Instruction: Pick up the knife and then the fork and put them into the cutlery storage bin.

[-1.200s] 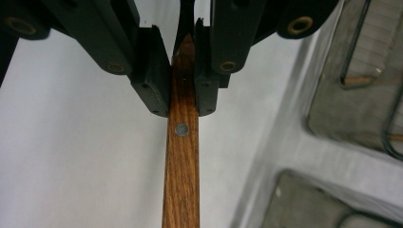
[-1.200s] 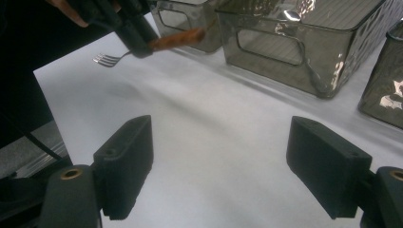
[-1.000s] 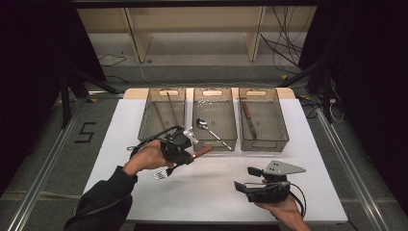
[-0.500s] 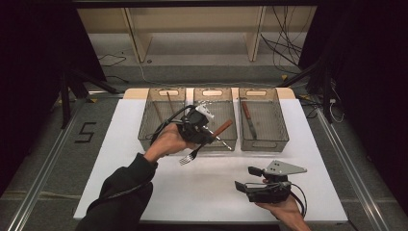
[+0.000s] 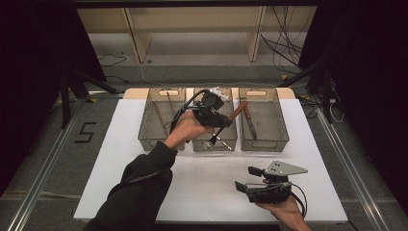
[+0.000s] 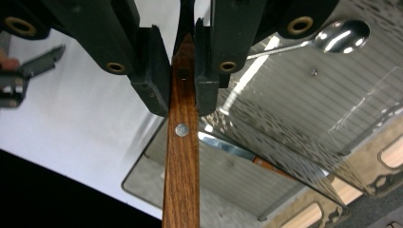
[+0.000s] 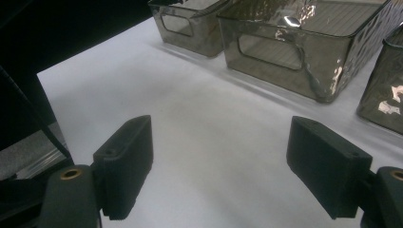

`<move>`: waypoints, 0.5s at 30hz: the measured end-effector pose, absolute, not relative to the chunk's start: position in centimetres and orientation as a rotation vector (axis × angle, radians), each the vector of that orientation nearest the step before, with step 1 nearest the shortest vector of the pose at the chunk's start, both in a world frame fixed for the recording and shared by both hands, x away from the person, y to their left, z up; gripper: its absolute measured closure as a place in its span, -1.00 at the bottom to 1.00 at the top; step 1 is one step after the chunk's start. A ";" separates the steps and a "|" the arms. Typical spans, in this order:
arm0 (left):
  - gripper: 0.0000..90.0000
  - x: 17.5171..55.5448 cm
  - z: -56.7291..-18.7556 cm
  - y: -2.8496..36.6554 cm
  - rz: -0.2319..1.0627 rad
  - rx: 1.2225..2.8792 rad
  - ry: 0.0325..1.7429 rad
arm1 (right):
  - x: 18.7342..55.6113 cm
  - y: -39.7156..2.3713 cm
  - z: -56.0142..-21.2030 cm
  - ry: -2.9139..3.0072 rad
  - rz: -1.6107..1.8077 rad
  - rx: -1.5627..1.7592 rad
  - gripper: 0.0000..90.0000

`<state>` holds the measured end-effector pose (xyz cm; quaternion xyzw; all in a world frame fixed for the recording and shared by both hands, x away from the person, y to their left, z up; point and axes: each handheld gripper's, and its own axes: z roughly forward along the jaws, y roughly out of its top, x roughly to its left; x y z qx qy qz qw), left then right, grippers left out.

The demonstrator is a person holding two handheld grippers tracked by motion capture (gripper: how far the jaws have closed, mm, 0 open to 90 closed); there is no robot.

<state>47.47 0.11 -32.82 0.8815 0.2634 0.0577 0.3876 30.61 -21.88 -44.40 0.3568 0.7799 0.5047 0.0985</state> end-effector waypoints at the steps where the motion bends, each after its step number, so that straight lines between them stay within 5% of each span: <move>1: 0.71 47.6 -32.7 -0.2 0.152 2.234 0.676 | 30.6 -21.9 -44.4 2.308 1.495 1.056 -0.45; 15: 0.71 49.9 -31.6 -3.7 0.164 2.139 0.722 | 30.6 -21.9 -44.4 2.311 1.500 1.048 -0.45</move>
